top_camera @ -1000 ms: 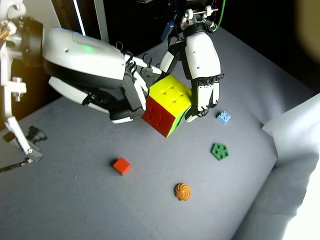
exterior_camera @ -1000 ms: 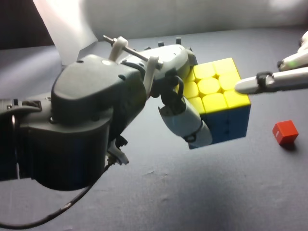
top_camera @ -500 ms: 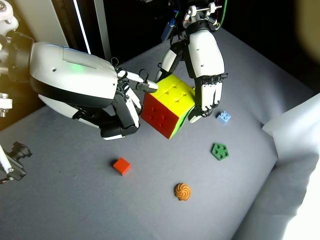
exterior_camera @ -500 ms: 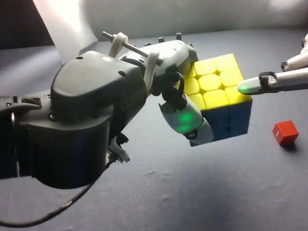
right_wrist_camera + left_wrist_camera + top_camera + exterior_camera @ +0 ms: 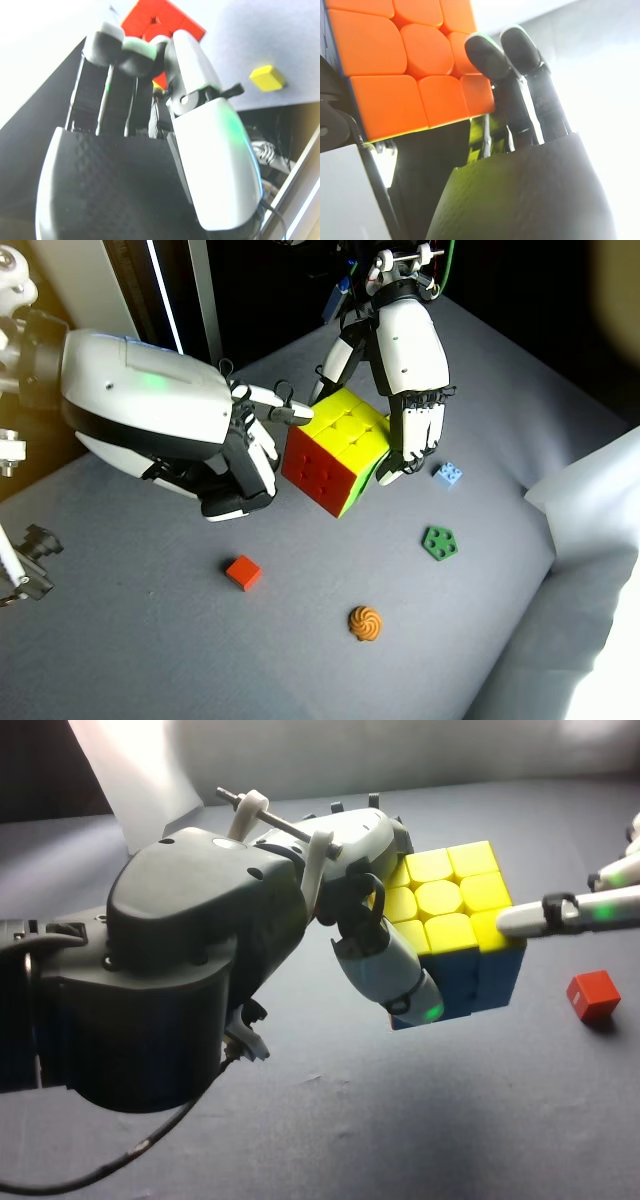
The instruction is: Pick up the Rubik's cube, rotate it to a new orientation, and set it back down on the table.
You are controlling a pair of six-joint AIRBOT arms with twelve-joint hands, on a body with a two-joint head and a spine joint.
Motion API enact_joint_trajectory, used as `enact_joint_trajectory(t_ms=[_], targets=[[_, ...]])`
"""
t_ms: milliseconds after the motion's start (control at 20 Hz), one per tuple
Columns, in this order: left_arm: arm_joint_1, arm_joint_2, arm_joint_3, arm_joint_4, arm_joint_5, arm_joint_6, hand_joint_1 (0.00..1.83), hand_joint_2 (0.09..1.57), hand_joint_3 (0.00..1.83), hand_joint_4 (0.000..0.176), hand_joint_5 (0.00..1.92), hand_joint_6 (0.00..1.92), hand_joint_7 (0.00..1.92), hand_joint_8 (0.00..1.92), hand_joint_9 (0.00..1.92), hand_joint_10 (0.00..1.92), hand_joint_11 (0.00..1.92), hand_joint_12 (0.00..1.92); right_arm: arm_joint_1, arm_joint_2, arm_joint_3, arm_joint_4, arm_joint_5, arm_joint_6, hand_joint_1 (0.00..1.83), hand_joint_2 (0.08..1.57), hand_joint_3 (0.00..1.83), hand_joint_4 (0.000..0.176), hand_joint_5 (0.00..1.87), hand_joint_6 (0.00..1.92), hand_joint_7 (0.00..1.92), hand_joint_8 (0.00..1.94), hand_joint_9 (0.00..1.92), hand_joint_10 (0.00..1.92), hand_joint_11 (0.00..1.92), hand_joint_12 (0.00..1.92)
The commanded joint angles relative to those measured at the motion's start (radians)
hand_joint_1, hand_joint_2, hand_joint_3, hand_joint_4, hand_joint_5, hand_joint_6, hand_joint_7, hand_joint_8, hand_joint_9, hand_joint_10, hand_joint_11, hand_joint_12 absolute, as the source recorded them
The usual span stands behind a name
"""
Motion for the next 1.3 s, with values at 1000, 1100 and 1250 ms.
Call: enact_joint_trajectory(t_ms=[1000, 1100, 1250], targets=[[-0.026, -0.005, 0.006, 0.083, -0.008, -0.017, 1.35, 1.20, 0.00, 0.000, 0.82, 1.25, 0.86, 1.25, 0.65, 1.47, 0.34, 1.63, -0.035, -0.040, -0.003, 0.010, -0.038, -0.008, 1.33, 1.33, 0.00, 0.176, 0.00, 0.00, 0.72, 1.52, 1.01, 1.92, 0.96, 1.92], [-0.028, -0.005, 0.005, 0.080, -0.008, -0.017, 1.35, 1.19, 0.00, 0.000, 0.82, 1.25, 0.89, 1.18, 0.68, 1.45, 0.40, 1.59, -0.047, -0.047, -0.003, -0.002, -0.040, -0.014, 1.33, 1.34, 0.00, 0.176, 0.00, 0.00, 0.70, 1.55, 0.95, 1.92, 0.93, 1.92], [-0.028, -0.005, 0.004, 0.078, -0.007, -0.017, 1.34, 1.22, 0.00, 0.000, 0.80, 1.32, 0.82, 1.28, 0.60, 1.52, 0.31, 1.65, -0.062, -0.056, -0.003, -0.002, -0.051, -0.040, 1.33, 1.34, 0.00, 0.176, 0.00, 0.00, 0.71, 1.54, 0.95, 1.92, 0.92, 1.92]])
